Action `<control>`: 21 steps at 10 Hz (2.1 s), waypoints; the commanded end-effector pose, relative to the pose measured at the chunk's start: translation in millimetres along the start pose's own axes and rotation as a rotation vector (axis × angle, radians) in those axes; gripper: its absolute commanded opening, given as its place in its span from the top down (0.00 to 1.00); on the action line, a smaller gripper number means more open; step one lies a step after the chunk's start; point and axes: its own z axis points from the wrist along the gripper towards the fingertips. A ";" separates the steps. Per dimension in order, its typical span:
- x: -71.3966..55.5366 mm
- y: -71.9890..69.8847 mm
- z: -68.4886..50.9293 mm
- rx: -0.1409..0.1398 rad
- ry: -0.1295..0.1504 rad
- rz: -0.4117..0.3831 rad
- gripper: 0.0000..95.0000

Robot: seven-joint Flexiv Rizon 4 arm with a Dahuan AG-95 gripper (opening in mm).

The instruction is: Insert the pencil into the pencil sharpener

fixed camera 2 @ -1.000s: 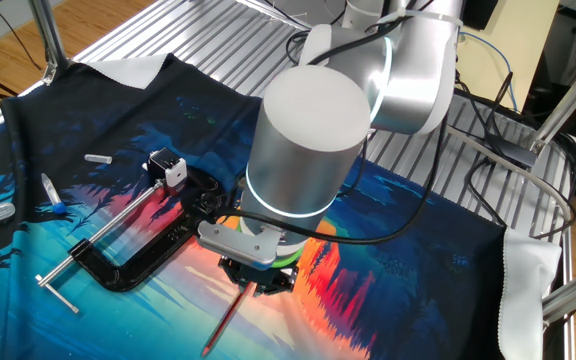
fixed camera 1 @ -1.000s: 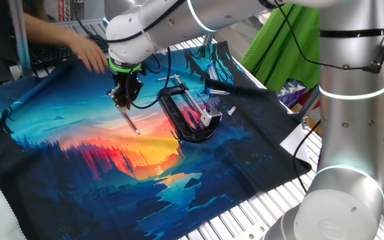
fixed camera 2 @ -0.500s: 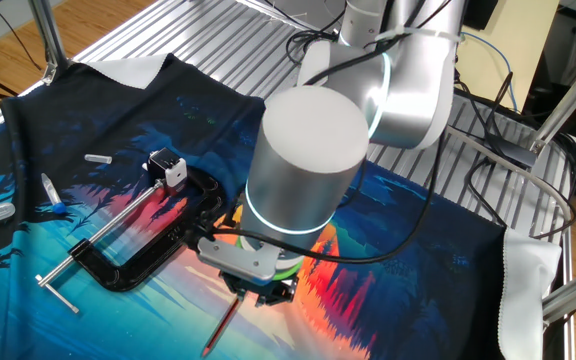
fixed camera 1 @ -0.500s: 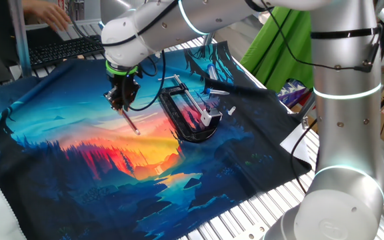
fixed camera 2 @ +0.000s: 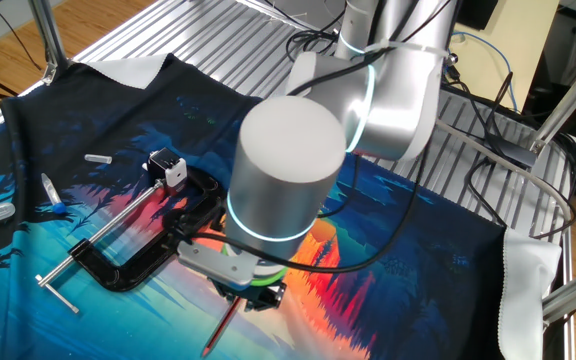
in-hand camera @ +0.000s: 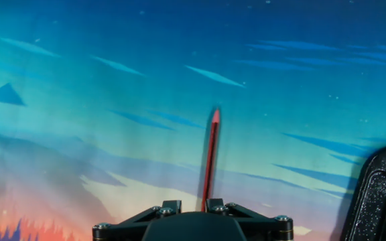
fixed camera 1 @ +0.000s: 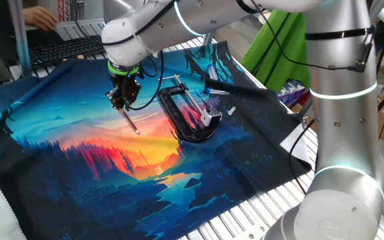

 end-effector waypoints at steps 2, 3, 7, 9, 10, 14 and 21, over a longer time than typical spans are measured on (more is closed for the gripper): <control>5.9 -8.1 9.8 -0.027 0.005 0.073 0.80; 8.3 -8.1 11.0 -0.042 0.006 0.106 0.80; 11.7 -7.3 15.6 -0.054 0.008 0.142 0.80; 12.6 -6.5 18.9 -0.057 0.006 0.142 0.80; 13.1 -5.8 21.6 -0.060 0.005 0.142 0.80; 13.8 -4.5 27.3 -0.062 0.004 0.145 0.80; 16.7 -4.2 30.1 -0.061 0.000 0.144 1.00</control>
